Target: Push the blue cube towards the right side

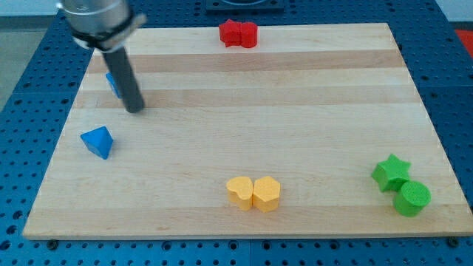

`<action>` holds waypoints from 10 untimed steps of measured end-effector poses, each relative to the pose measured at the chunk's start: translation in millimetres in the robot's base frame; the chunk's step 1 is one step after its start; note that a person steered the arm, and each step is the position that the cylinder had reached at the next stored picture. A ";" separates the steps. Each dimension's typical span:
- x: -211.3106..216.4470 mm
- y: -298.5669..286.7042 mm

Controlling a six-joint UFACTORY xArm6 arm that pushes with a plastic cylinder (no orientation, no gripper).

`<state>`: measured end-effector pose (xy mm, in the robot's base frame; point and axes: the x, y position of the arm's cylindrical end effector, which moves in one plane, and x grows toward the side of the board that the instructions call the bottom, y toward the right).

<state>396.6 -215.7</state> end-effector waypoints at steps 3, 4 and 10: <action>-35.3 -80.3; -60.8 -47.0; -31.4 -63.8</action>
<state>365.2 -279.5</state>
